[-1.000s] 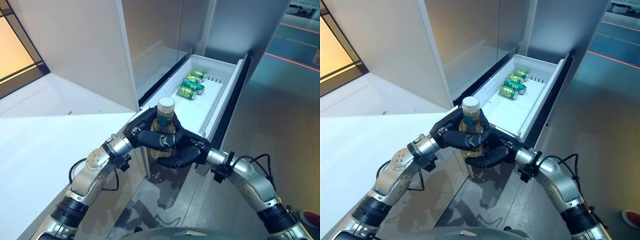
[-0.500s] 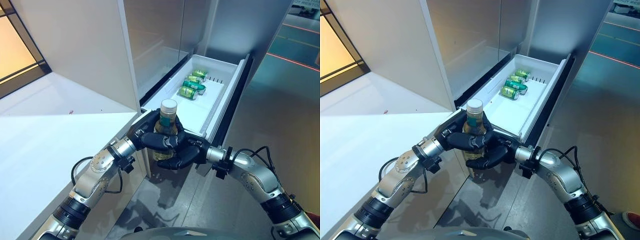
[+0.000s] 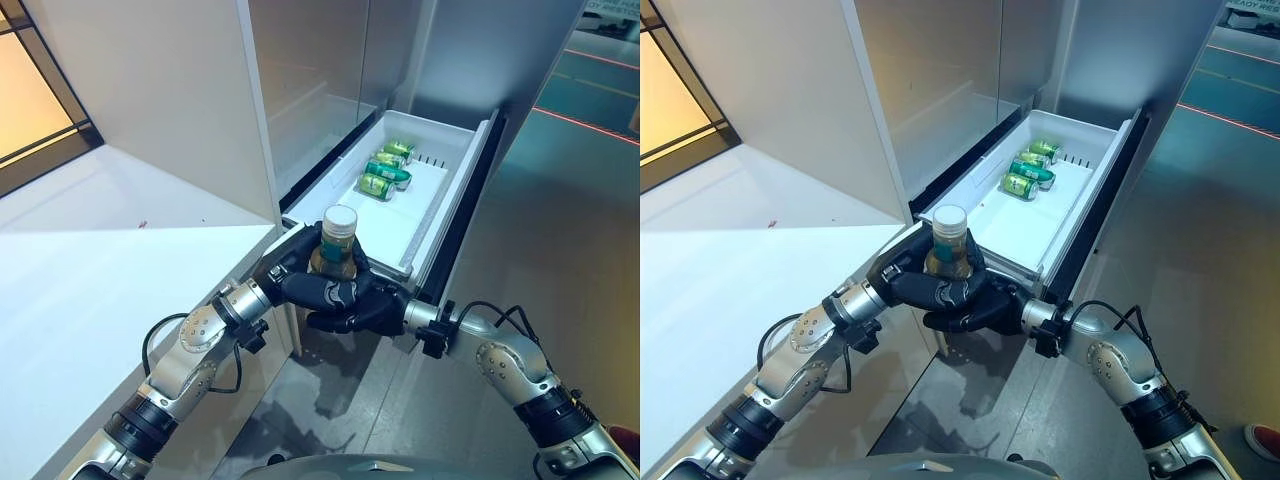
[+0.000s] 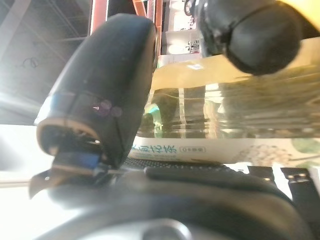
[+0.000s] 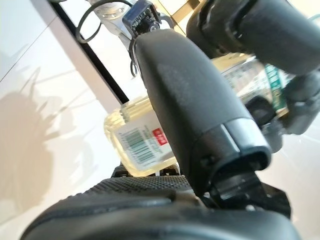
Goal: Put drinks into fridge and close the fridge
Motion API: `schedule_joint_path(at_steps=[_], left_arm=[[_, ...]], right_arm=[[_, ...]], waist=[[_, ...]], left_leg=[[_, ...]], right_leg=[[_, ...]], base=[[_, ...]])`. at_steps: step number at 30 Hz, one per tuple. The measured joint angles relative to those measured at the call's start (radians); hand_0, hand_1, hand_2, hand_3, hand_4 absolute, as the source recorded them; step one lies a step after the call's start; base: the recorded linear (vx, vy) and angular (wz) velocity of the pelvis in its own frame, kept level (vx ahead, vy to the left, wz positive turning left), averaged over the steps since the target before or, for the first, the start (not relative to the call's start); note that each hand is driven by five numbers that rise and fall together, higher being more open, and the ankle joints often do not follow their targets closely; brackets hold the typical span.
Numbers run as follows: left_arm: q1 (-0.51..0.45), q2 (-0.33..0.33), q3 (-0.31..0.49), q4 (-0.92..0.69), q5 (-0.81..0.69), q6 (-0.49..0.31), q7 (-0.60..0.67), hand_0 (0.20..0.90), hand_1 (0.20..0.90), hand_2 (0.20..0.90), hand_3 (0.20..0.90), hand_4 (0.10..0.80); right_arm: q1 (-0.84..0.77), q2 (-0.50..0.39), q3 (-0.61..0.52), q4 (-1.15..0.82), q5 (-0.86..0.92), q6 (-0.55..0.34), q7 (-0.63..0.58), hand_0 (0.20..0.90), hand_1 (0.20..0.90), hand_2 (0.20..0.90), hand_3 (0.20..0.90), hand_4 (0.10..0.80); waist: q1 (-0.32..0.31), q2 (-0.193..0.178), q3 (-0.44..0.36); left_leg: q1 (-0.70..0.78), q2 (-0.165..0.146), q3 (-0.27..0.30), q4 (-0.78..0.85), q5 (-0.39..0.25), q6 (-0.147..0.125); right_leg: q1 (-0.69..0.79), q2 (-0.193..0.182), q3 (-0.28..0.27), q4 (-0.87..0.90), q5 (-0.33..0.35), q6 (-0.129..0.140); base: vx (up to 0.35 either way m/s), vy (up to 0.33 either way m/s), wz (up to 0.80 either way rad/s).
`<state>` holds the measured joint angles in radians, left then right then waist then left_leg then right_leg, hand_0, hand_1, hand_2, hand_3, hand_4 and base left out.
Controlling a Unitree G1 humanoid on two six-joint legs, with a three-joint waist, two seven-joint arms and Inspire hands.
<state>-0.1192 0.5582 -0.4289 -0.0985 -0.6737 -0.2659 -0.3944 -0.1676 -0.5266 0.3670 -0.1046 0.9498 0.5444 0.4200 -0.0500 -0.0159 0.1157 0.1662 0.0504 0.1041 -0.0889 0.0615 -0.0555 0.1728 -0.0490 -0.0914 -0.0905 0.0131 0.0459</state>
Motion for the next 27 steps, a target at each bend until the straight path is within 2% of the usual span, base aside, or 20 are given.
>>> schedule_joint_path(at_steps=[5,10,13,18,19,20,21,27], left_arm=[[0.000,-0.001,-0.019,0.000,-0.001,0.000,0.051,0.300,0.300,0.300,0.200,0.100],[0.000,-0.036,-0.043,0.003,-0.001,0.001,0.155,0.300,0.300,0.300,0.200,0.100],[0.000,-0.074,-0.032,0.003,-0.001,0.001,0.184,0.300,0.300,0.300,0.200,0.100],[0.000,-0.094,-0.021,0.003,-0.004,0.003,0.200,0.300,0.300,0.300,0.200,0.100],[0.000,-0.095,-0.021,0.003,-0.004,0.004,0.204,0.300,0.300,0.300,0.200,0.100],[0.000,-0.099,-0.020,0.003,-0.004,0.006,0.208,0.300,0.300,0.300,0.200,0.100],[0.000,-0.102,-0.020,0.003,-0.004,0.009,0.212,0.300,0.300,0.300,0.200,0.100],[0.000,-0.102,-0.011,0.015,-0.020,0.031,0.222,0.300,0.300,0.300,0.200,0.100]], right_arm=[[0.001,0.005,0.005,0.014,-0.011,-0.014,-0.003,0.900,0.900,0.900,0.900,0.800],[-0.037,-0.004,0.044,0.003,-0.300,-0.131,0.036,0.900,0.900,0.900,0.900,0.800],[-0.068,-0.016,0.043,-0.018,-0.389,-0.140,0.046,0.900,0.900,0.900,0.900,0.800],[-0.086,-0.016,0.044,-0.018,-0.399,-0.139,0.036,0.900,0.900,0.900,0.900,0.800],[-0.086,-0.015,0.044,-0.018,-0.398,-0.138,0.033,0.604,0.604,0.604,0.554,0.454],[-0.086,-0.015,0.044,-0.018,-0.388,-0.135,0.024,0.385,0.385,0.385,0.299,0.199],[-0.086,-0.014,0.044,-0.018,-0.371,-0.128,0.014,0.300,0.300,0.300,0.200,0.100],[-0.087,-0.011,0.072,-0.018,-0.280,-0.095,-0.054,0.300,0.300,0.300,0.200,0.100]], waist=[[0.000,-0.001,-0.001],[-0.001,-0.001,-0.001],[-0.002,-0.003,-0.002],[-0.002,-0.003,-0.002],[-0.001,-0.003,-0.002],[-0.001,-0.003,-0.002],[-0.001,-0.003,-0.002],[0.000,-0.003,-0.002]], left_leg=[[0.003,0.000,-0.001,0.000,0.000,0.000],[0.004,-0.001,-0.001,0.000,0.000,0.000],[0.004,-0.001,-0.001,0.000,0.000,0.000],[0.003,-0.001,0.000,0.000,0.000,0.000],[0.002,-0.001,0.001,0.000,0.000,0.000],[0.002,-0.001,0.002,0.000,0.000,0.000],[0.002,-0.001,0.002,0.000,0.000,0.000],[0.000,-0.001,0.007,0.000,0.000,0.000]], right_leg=[[0.004,0.000,0.001,0.000,0.000,0.000],[0.004,0.000,0.003,0.000,0.000,0.000],[0.004,0.000,0.004,0.000,0.000,0.000],[0.002,0.000,0.006,0.000,0.000,0.000],[0.001,0.000,0.007,0.000,0.000,0.000],[0.000,0.000,0.008,0.000,0.000,0.000],[-0.001,0.000,0.009,0.000,0.001,0.000],[-0.006,0.000,0.017,0.003,0.001,0.000]], base=[[0.000,0.000,0.00],[0.000,0.000,0.00],[0.000,0.000,0.00],[0.000,0.000,0.00],[0.000,0.000,0.00],[0.000,0.000,0.00],[0.000,0.000,0.00],[0.002,0.003,-0.02]])
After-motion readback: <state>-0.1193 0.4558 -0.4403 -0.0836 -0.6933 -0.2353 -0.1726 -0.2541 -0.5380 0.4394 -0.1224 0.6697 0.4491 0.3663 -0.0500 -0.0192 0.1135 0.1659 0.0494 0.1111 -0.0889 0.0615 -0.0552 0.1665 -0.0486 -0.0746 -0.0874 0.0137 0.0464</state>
